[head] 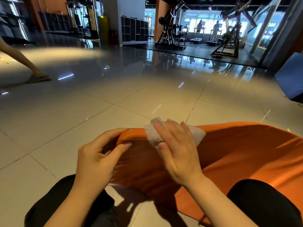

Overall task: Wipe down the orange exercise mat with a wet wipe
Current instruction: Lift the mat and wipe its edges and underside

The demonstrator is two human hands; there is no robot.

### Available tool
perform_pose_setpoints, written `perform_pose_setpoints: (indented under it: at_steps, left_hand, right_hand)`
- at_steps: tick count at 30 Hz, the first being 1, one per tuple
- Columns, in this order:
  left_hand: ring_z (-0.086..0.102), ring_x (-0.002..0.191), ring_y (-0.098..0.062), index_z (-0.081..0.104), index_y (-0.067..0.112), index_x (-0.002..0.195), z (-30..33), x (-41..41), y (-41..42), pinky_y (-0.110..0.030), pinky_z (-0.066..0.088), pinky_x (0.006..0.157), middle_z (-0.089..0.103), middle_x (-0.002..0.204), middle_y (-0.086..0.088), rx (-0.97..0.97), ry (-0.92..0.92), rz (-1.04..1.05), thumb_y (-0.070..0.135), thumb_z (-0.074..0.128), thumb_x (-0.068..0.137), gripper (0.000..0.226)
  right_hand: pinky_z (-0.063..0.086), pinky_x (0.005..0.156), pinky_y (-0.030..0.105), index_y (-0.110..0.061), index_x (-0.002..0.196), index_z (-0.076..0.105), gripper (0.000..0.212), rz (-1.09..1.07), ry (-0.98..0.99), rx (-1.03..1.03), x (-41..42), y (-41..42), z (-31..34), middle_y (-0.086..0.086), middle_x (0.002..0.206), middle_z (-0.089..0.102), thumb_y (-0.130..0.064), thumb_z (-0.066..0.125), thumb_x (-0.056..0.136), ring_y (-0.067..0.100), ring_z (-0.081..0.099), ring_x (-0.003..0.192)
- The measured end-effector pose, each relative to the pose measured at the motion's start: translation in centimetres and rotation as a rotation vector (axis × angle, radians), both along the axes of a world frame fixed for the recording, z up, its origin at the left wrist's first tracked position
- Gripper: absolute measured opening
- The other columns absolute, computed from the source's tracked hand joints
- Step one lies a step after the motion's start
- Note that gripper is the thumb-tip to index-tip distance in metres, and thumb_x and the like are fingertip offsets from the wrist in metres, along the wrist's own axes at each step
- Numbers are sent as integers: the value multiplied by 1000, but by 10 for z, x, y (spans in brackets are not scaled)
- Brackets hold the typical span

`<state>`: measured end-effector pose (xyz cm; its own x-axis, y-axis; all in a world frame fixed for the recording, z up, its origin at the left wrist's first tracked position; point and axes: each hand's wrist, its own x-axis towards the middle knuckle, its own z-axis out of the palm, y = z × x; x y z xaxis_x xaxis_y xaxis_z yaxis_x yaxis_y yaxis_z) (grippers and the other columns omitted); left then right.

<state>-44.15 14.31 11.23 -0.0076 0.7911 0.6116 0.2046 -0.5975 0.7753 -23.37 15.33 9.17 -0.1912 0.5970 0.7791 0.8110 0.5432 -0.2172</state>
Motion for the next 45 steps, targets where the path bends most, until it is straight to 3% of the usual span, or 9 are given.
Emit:
perform_pose_setpoints:
  at_steps: [5,11,16,19,23,29,38,42,45]
  left_hand:
    - [68,93,-2,67,63,92,2,-20,2,-16,54,84,72,96,23,-24,-37,48,38,69,72,32]
    - [64,100,2,62,64,102,0,-24,2,-12,51,87,67,101,31,-13,5,154,42,63,79,32]
    - [46,128,-22,49,16,137,-4,-18,0,-39,40,108,52,136,-7,226,184,535,27,60,93,47]
    - [43,132,-30,46,14,136,-10,7,6,-53,34,111,47,136,-10,497,438,414,21,58,92,47]
    - [46,131,-27,53,16,134,-15,30,28,-49,18,117,56,135,-11,535,773,349,30,54,92,44]
    - [55,103,-19,72,19,109,-8,7,31,-41,31,90,70,106,-2,504,709,455,29,54,90,27]
    - [57,100,-17,76,23,109,-9,12,17,-36,25,84,71,104,2,538,714,402,29,58,91,26]
    - [56,101,-15,75,23,110,-14,23,10,-34,21,86,71,105,3,501,699,368,28,55,91,28]
    - [56,101,-15,74,24,111,-16,29,7,-34,21,86,70,106,4,474,690,332,29,55,91,28]
  right_hand:
    - [19,113,25,-18,136,49,47,-216,-18,-175,106,3,-13,7,136,55,-44,35,100,24,43,128]
    - [39,90,35,-13,122,63,51,-303,-16,-260,135,5,1,5,117,63,-49,35,98,20,52,111]
    - [33,78,22,-12,115,68,45,-260,12,-195,99,8,10,3,103,66,-42,42,94,16,55,98]
    - [35,76,27,-10,109,70,41,-246,-11,-148,67,9,18,6,96,67,-39,43,95,23,57,91]
    - [38,94,40,-12,119,66,37,-238,-87,-101,15,5,20,5,104,67,-31,45,96,27,59,97]
    - [33,109,42,-15,138,56,44,-118,-270,-17,-14,-10,16,5,129,60,-34,41,101,24,52,119]
    - [33,107,57,-8,131,60,56,-517,-91,-186,136,-56,4,9,130,60,-44,28,104,31,51,124]
    - [20,117,50,-10,132,59,53,-586,94,-184,101,-51,-4,9,134,59,-40,27,103,30,42,135]
    - [17,116,43,-13,128,62,49,-450,34,-133,35,-40,-4,6,129,63,-38,27,104,30,49,129]
